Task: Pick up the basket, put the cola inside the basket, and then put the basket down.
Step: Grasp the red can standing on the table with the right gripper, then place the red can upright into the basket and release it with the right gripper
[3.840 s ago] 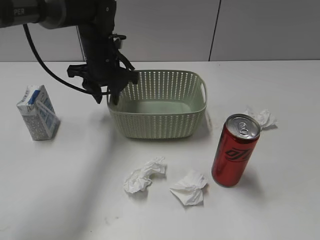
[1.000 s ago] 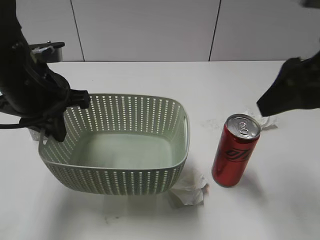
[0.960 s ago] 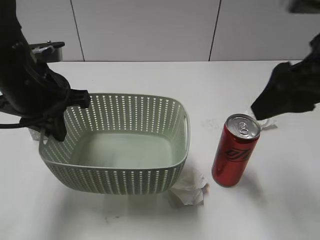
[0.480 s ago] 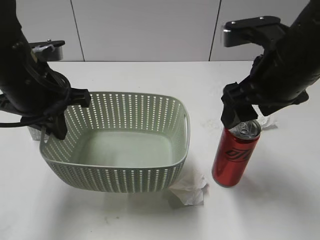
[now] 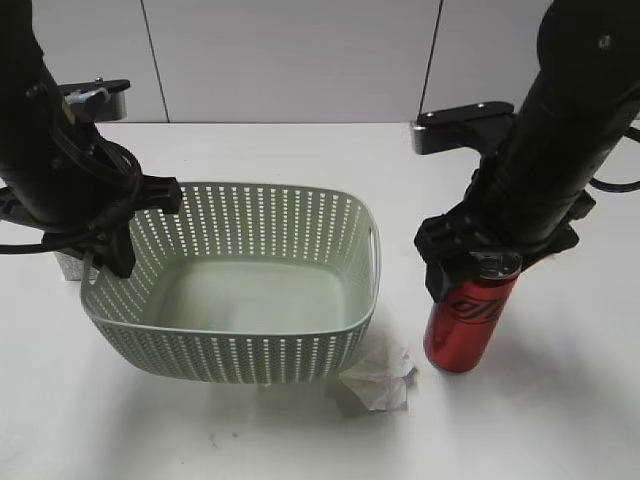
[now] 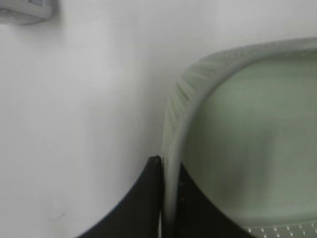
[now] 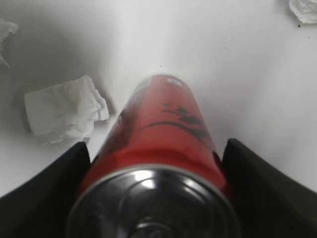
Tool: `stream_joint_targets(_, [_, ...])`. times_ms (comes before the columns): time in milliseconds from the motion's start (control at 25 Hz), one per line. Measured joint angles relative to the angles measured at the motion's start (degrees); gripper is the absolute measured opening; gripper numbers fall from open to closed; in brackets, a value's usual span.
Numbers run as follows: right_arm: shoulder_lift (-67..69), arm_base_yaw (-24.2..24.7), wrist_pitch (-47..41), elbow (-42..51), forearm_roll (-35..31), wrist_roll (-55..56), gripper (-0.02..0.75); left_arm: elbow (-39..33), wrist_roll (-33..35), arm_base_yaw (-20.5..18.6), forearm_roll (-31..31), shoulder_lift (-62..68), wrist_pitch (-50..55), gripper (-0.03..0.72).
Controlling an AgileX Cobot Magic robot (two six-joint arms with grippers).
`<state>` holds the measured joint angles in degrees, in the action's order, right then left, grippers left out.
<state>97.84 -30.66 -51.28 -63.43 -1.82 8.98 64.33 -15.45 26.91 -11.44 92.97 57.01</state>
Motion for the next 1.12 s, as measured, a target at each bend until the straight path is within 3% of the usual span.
stream_joint_targets(120, [0.17,0.00,-0.72,-0.02,0.00,0.07,0.544,0.00,0.00,0.00,-0.54,0.00,-0.33,0.000])
stream_joint_targets(560, [-0.41,0.00,-9.01,-5.27,1.40,-2.51,0.538,0.00,0.05,0.00,-2.88,0.00,-4.30,0.000])
stream_joint_targets(720, [-3.23,0.00,-15.65,-11.49,3.21,-3.87,0.538,0.00,0.05,0.00,-4.65,0.00,-5.25,0.000])
stream_joint_targets(920, [-8.79,0.00,-17.74,-22.31,3.30,-4.57,0.538,-0.01,0.05,0.00,-5.08,0.00,-5.70,0.000])
stream_joint_targets(1120, [-10.45,-0.10,-18.13,-33.16,-2.29,-5.93,0.538,-0.01,0.05,0.17,-5.08,0.00,-6.30,0.000])
